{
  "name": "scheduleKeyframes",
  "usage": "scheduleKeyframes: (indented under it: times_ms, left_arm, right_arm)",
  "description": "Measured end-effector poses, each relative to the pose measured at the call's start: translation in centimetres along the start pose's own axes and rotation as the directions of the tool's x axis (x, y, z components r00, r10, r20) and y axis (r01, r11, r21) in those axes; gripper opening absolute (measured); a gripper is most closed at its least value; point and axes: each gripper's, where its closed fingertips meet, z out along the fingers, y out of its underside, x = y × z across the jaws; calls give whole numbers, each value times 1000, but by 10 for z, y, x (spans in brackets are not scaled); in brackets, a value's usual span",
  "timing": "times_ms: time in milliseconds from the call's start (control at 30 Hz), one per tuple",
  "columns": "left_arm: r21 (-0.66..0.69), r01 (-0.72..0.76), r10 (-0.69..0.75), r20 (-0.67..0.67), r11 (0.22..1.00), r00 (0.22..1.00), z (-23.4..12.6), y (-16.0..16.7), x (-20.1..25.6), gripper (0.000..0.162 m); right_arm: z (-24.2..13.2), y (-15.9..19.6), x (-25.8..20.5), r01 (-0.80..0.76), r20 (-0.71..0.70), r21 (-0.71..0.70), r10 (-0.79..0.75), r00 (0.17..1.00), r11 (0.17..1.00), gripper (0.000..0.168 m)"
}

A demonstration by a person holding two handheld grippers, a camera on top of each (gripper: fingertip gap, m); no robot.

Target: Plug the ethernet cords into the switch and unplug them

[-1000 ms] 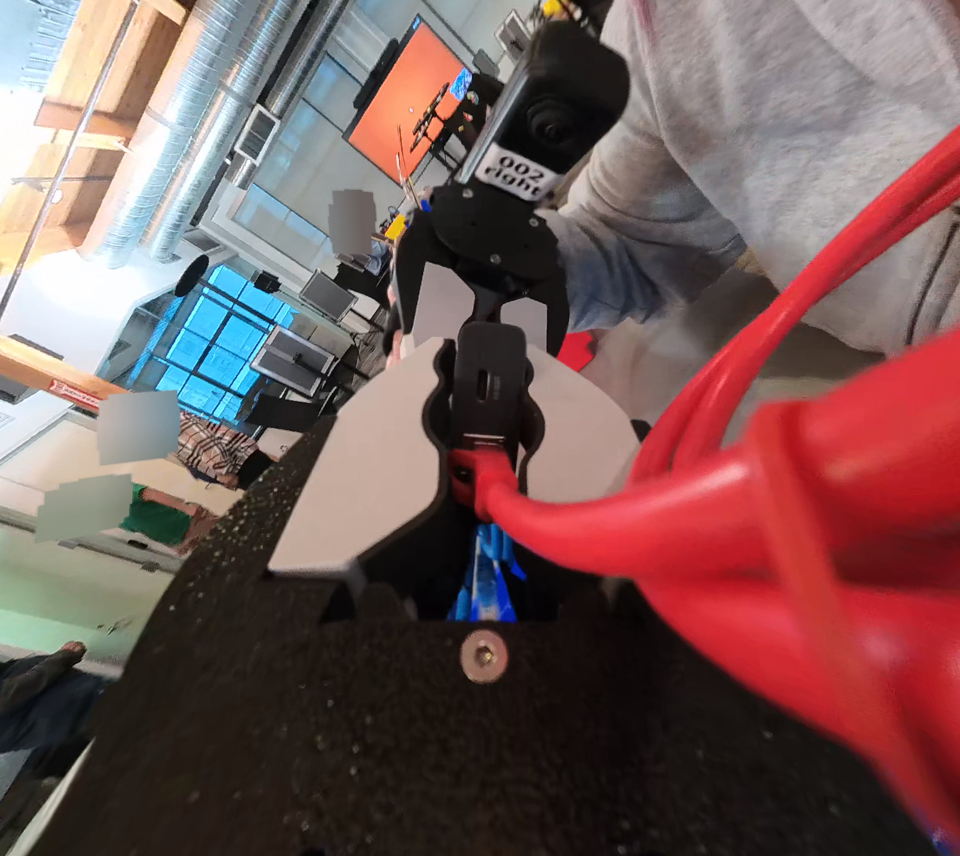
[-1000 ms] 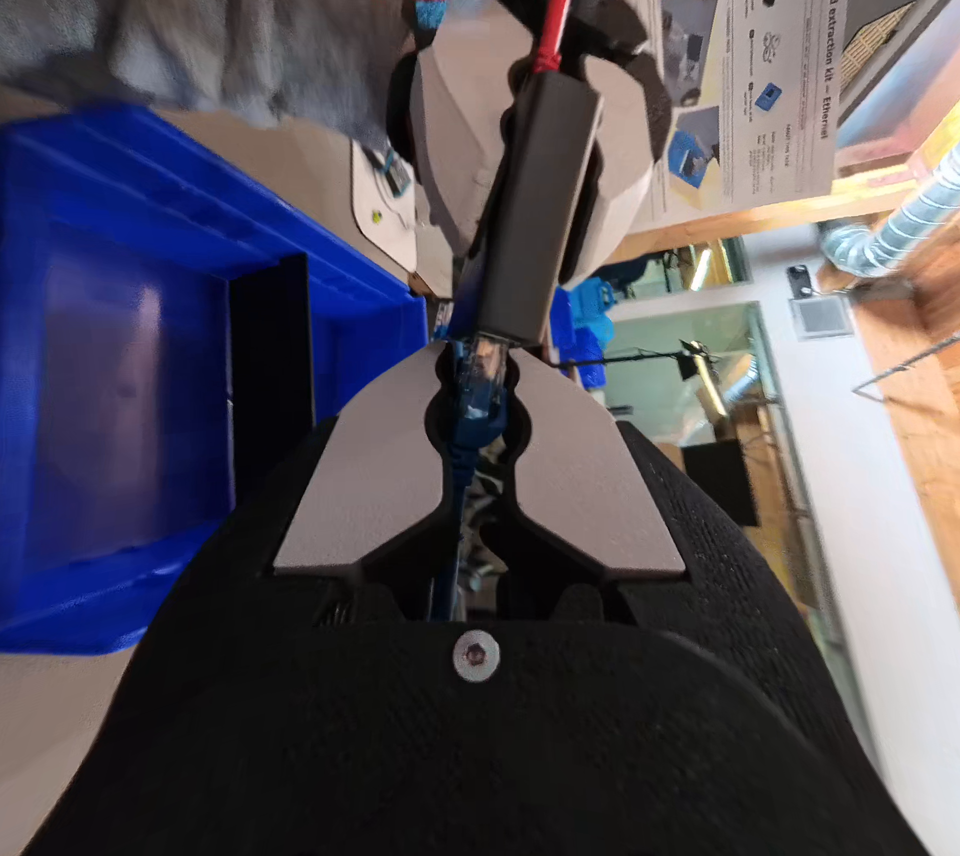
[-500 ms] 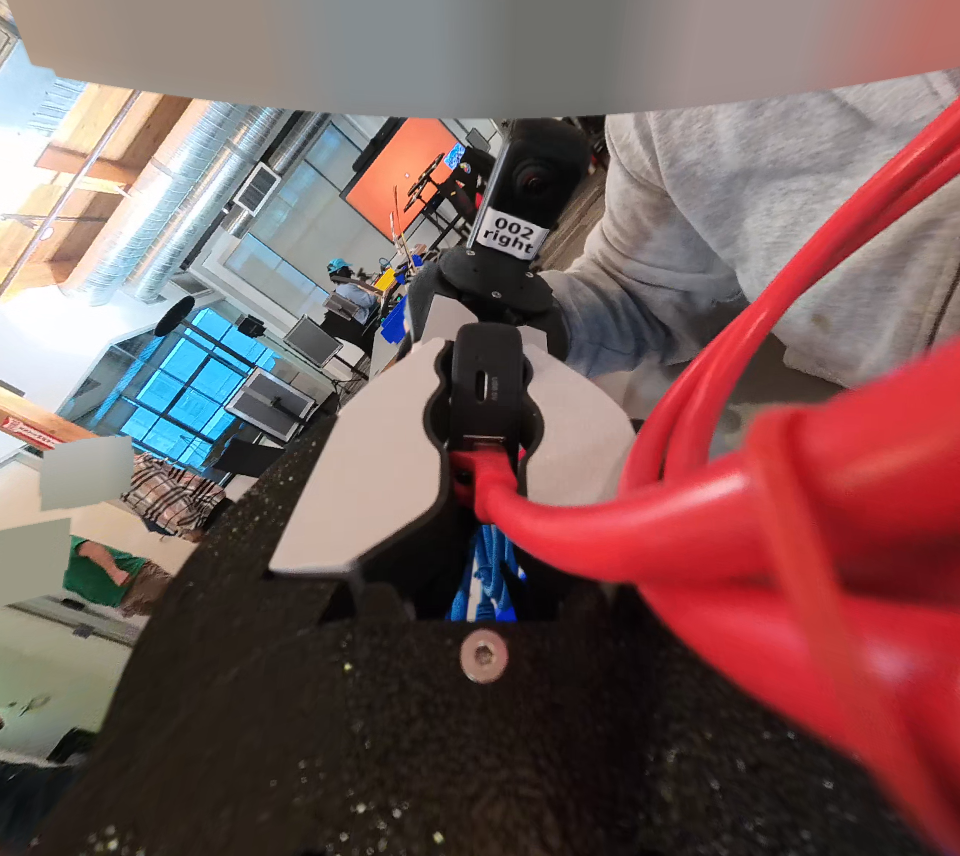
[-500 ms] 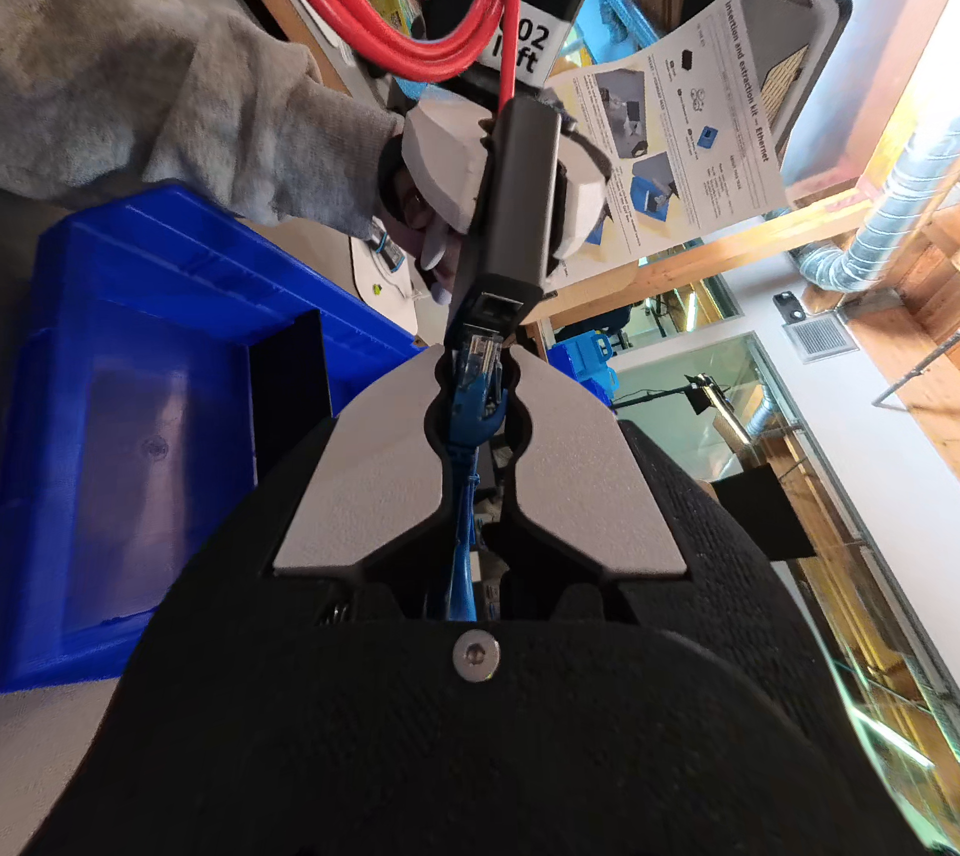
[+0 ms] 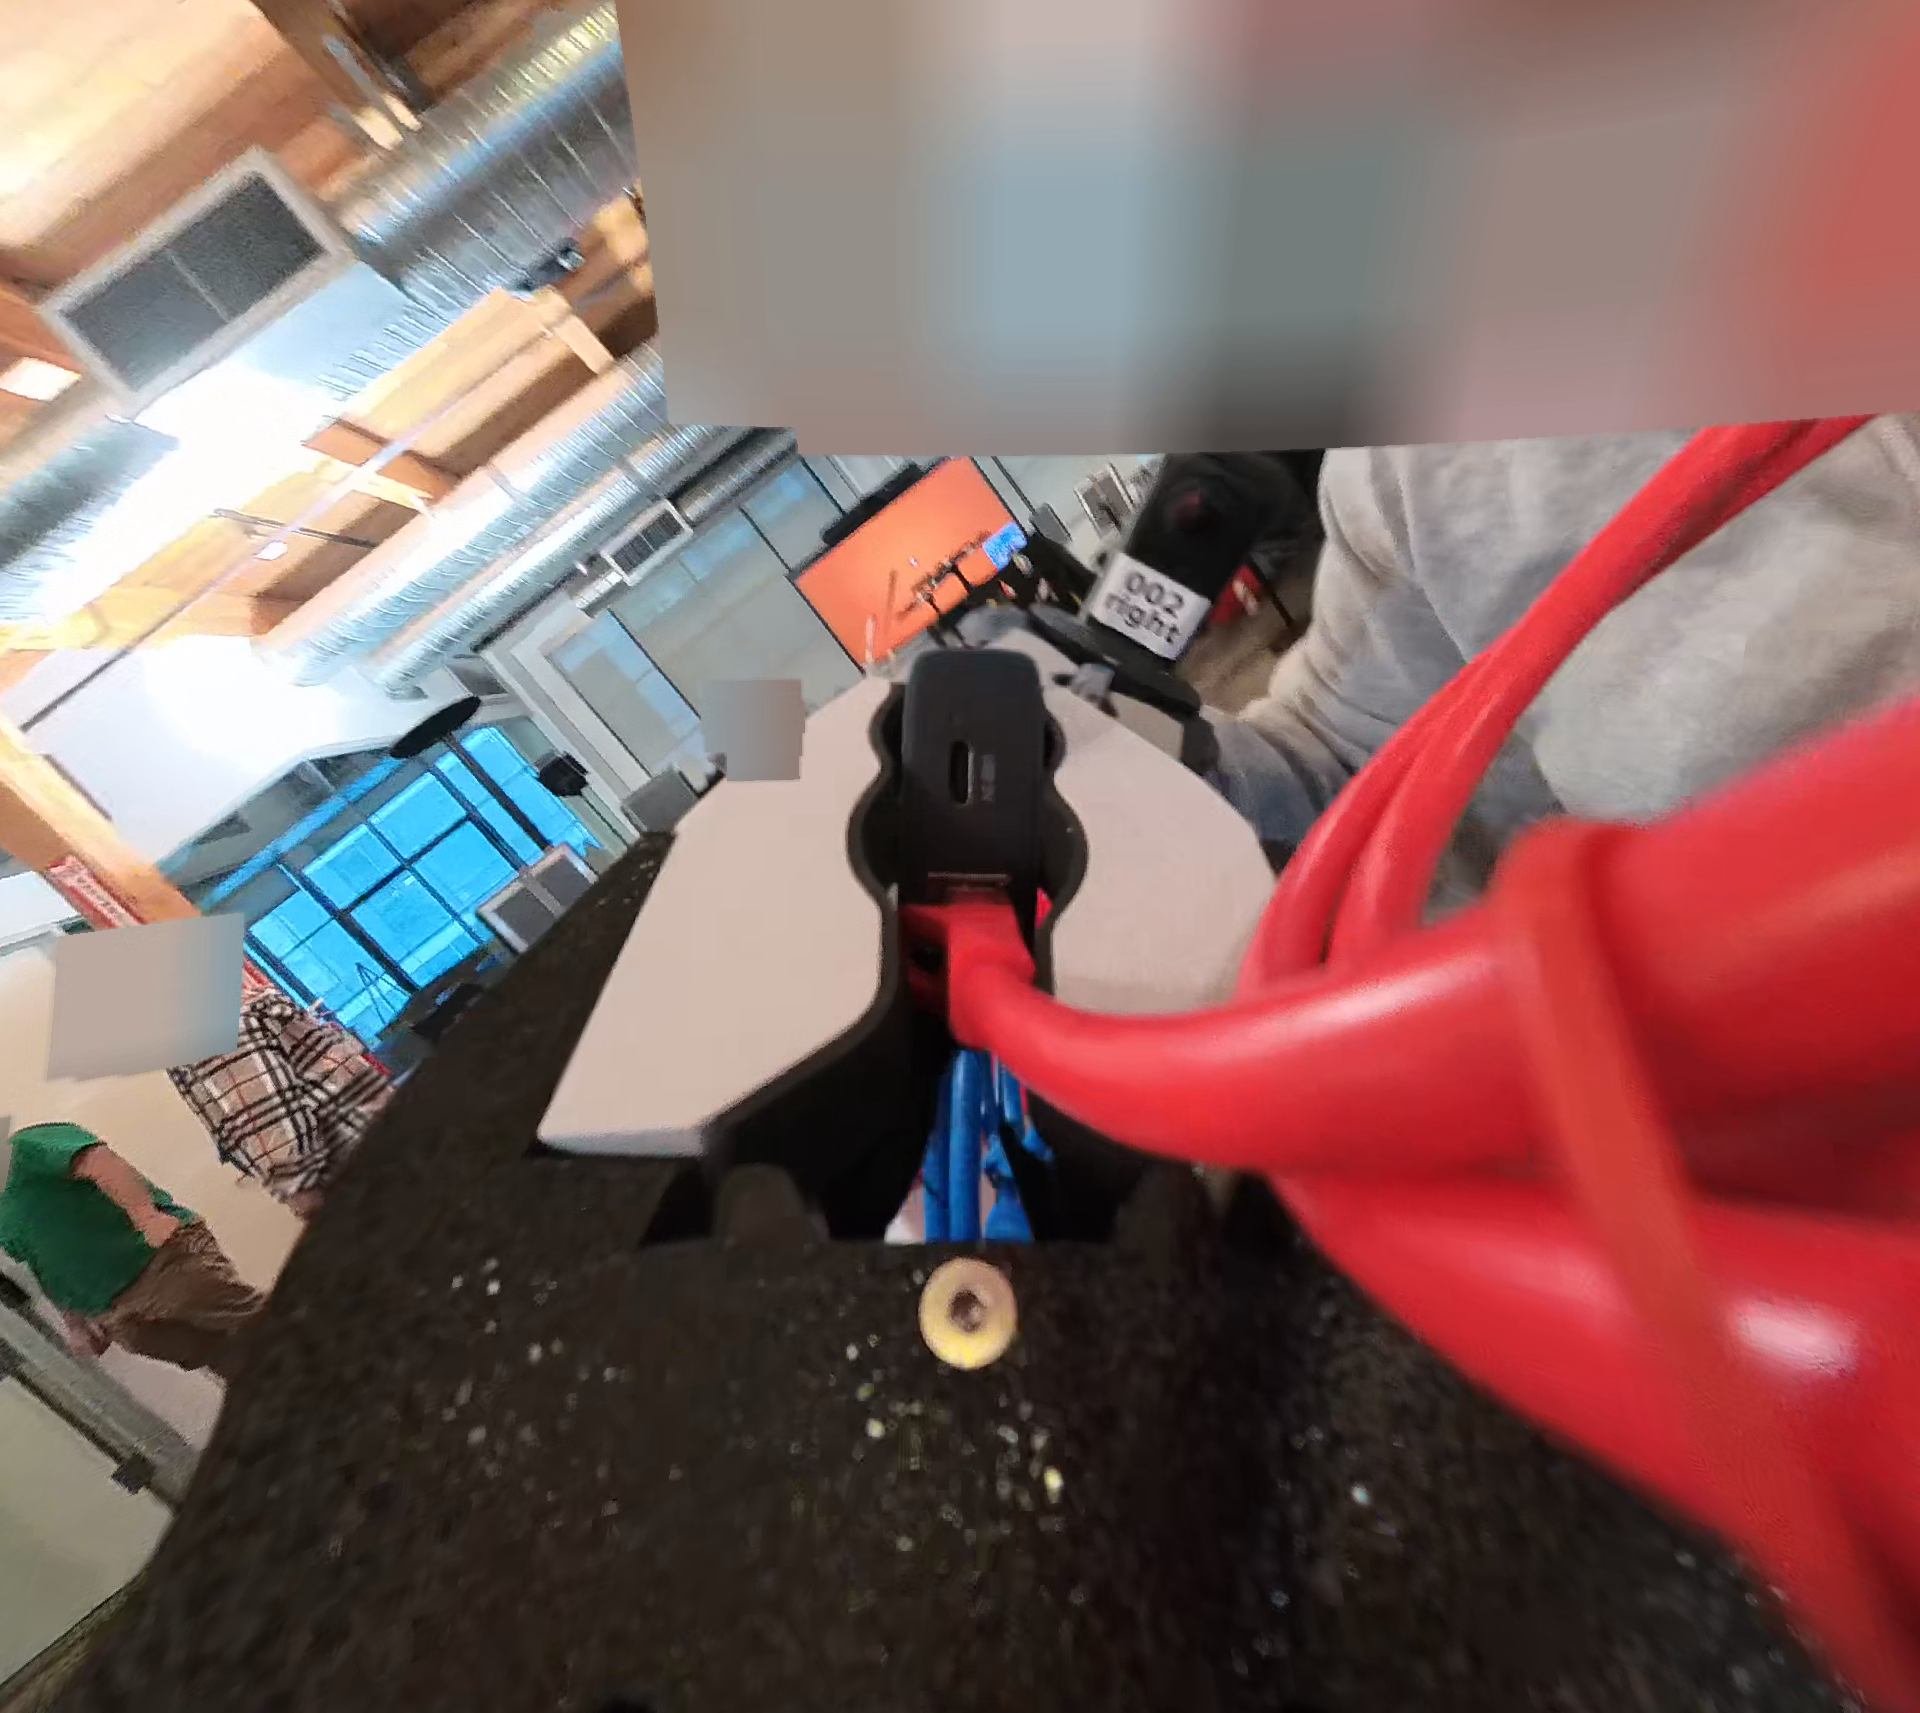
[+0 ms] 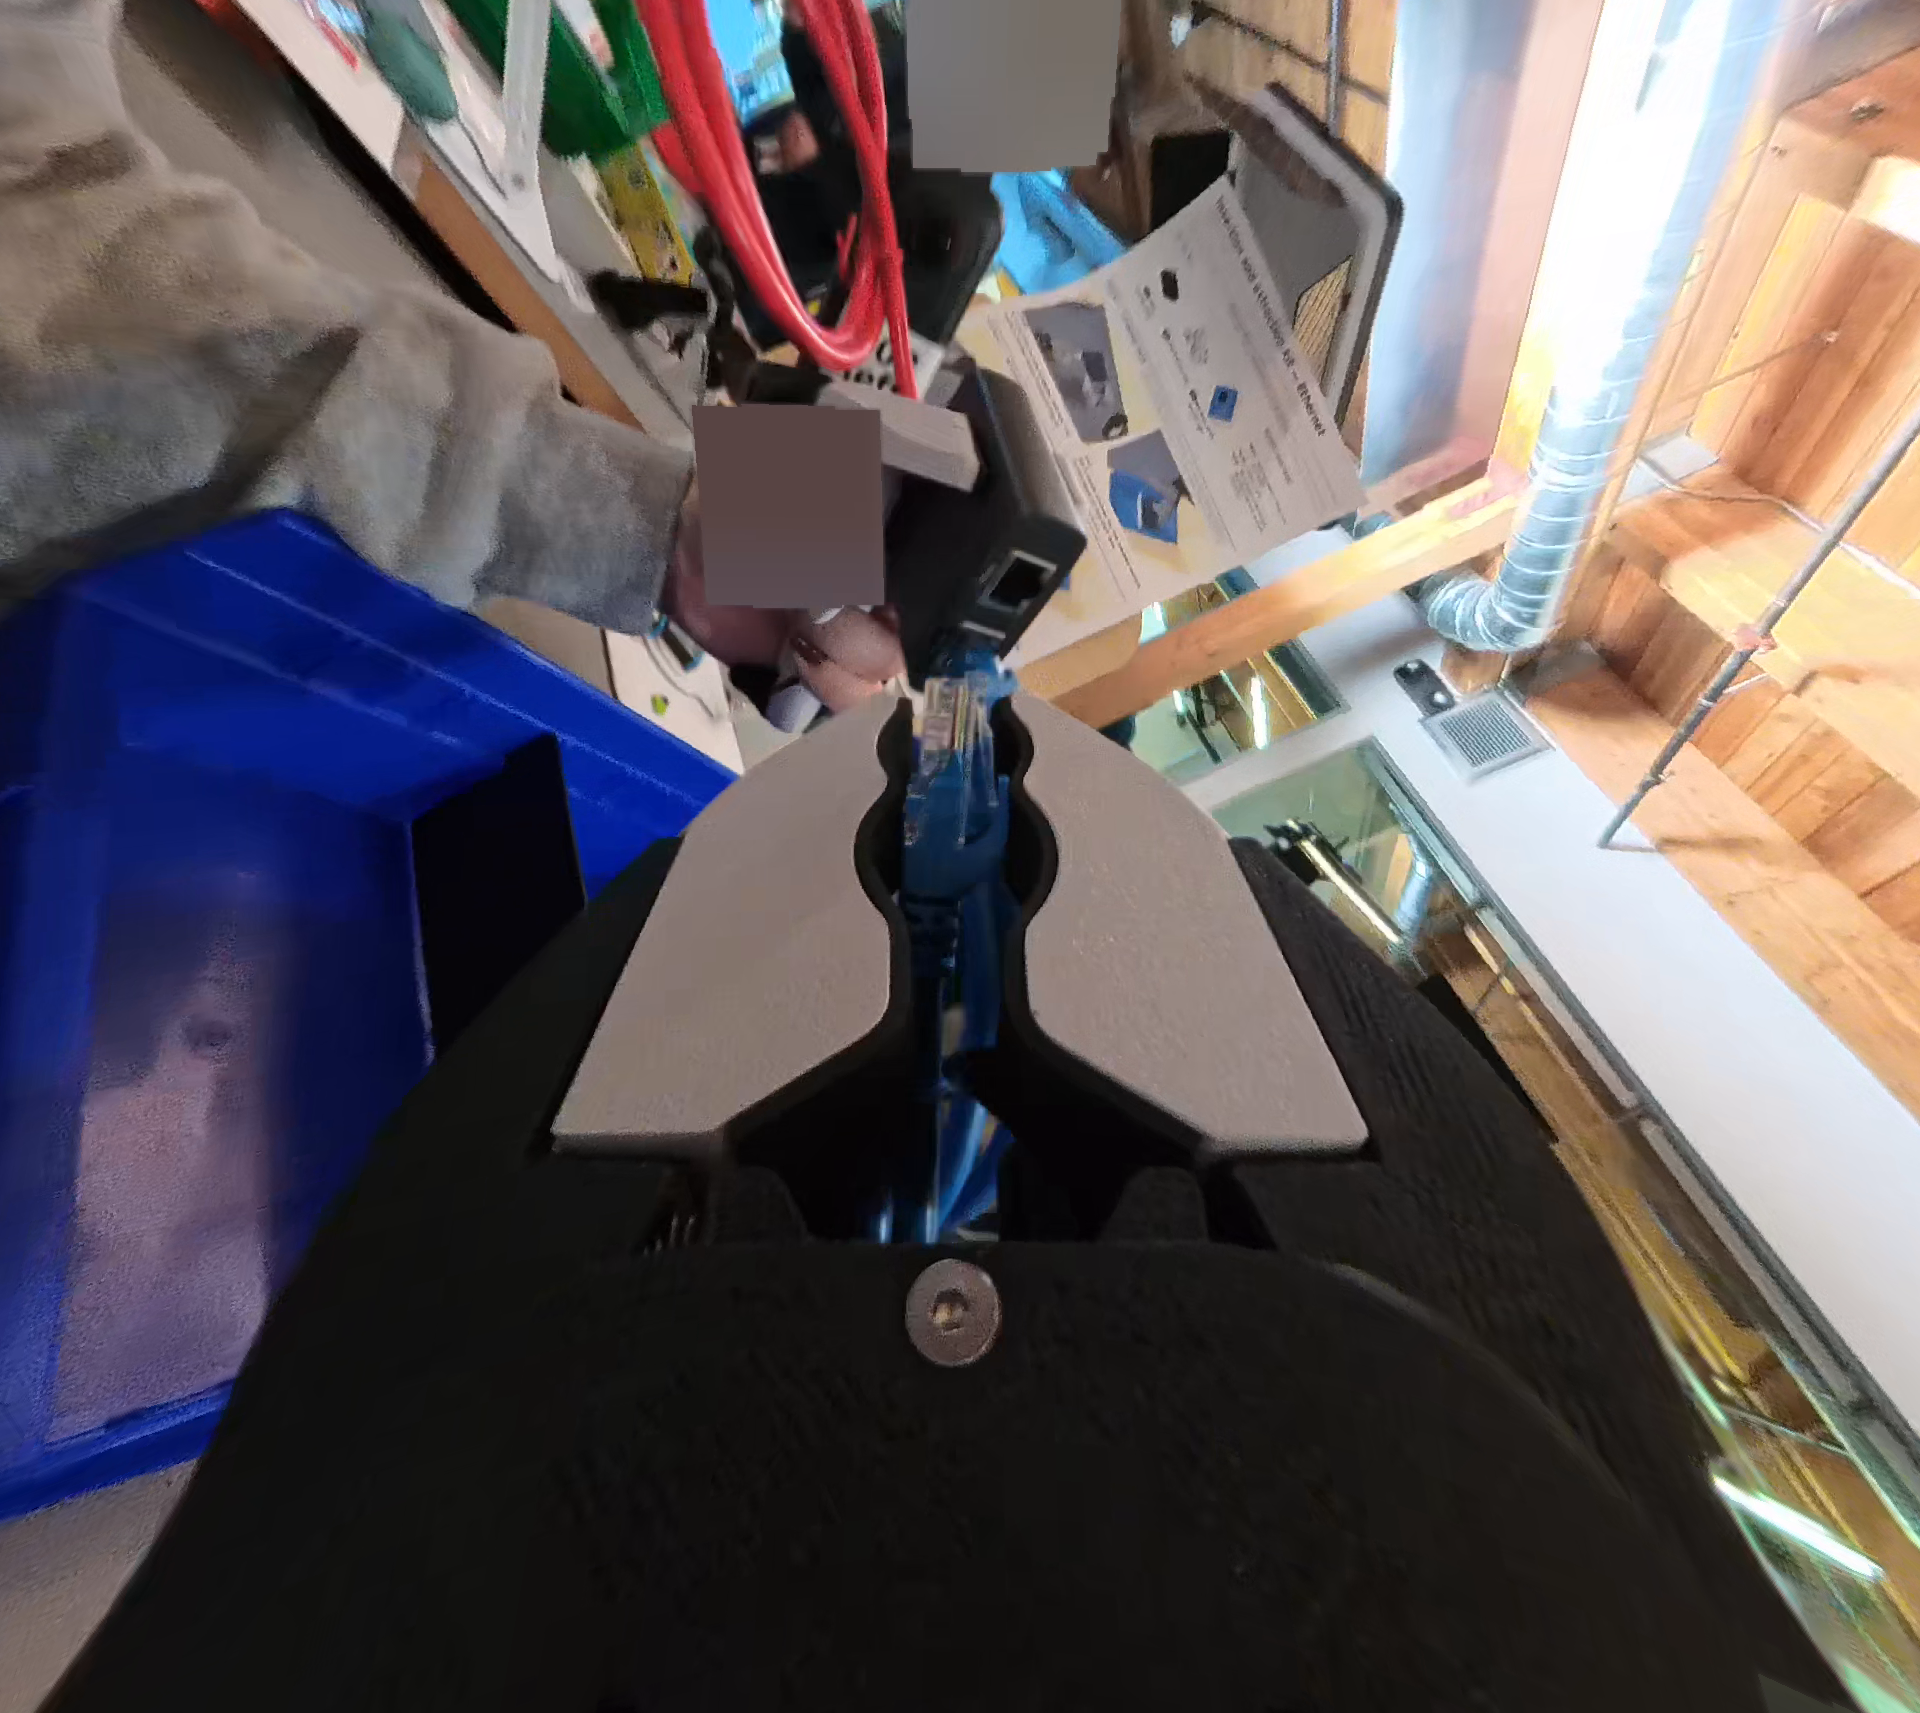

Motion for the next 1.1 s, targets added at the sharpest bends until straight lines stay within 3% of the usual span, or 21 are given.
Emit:
scheduleKeyframes:
  times_ms: [133,333,500,633,900,1100]
  left_arm:
    - [114,32,-45,107,993,993,-25,-15,-21,21]
    - [28,-6,2,174,1000,985,-29,-11,-28,21]
    - [20,-24,20,192,1000,981,-29,-16,-29,25]
    - [60,0,-12,196,998,980,-33,-18,-32,25]
    - [39,22,-30,197,999,980,-34,-11,-33,24]
    - [39,33,-40,173,999,984,-29,-10,-30,21]
  right_arm:
    - [-16,-2,-1,-59,-15,21,59,998,998,13]
    - [-68,-13,38,-277,-136,90,287,948,957,12]
    - [-154,-6,103,-264,-425,-15,233,875,964,13]
    - [-214,8,126,-273,-544,-191,129,829,943,12]
    - [-297,75,93,-487,-572,-476,162,804,733,12]
    - [-317,124,57,-566,-570,-567,211,794,598,13]
